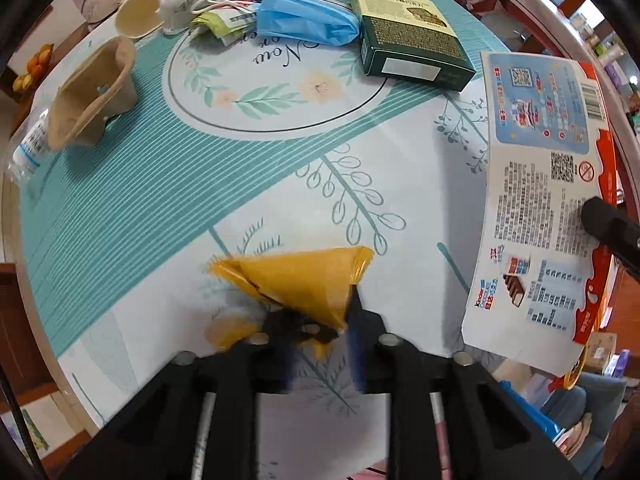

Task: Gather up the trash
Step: 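Grasp the red-edged snack box with the right tool while the left tool grasps the yellow wrapper, then carry the snack box and yellow wrapper over the trash bin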

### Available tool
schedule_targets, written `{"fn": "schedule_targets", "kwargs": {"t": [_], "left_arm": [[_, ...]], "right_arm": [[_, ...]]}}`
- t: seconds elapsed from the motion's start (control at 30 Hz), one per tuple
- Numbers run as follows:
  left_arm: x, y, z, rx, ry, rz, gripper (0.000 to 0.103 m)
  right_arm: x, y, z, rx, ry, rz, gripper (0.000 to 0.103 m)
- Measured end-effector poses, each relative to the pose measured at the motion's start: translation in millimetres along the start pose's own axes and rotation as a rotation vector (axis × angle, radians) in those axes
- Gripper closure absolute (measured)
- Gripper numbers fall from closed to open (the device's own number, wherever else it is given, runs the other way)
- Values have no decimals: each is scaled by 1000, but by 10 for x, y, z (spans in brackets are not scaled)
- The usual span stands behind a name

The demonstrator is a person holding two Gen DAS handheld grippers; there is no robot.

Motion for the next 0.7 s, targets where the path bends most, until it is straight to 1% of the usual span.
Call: {"fn": "schedule_targets", "kwargs": {"t": [0.13,0.3,0.4,0.47,0.5,0.6,0.7], "left_arm": [[64,193,141,26,52,46,90],[163,535,409,85,106,37,91],[270,780,583,143,161,23,91],[391,934,747,176,210,28,91],[432,1004,762,186,226,31,91],[618,1081,1100,212,281,42,91],[804,1048,1415,212,318,53,91]], "right_arm": [[-18,144,78,1,31,-29,92],[-51,363,255,-20,96,-84,92],[-57,510,428,-58,152,-126,92],[-34,620,557,-87,190,-148,92],[-7,689,640,-105,206,-162,92],[102,873,896,-162,258,-184,92],[288,1002,1156,-225,292,-188,92]]}}
Point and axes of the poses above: each gripper's, at about its wrist camera, not at the fingertips, and y roughly against the way its jaws point, x to its right, z to its underside, the point moved 10 cm from there along -y, roughly the way its jaws point, and after that the axes turned 2 degrees about y, right-handed, at the moved point
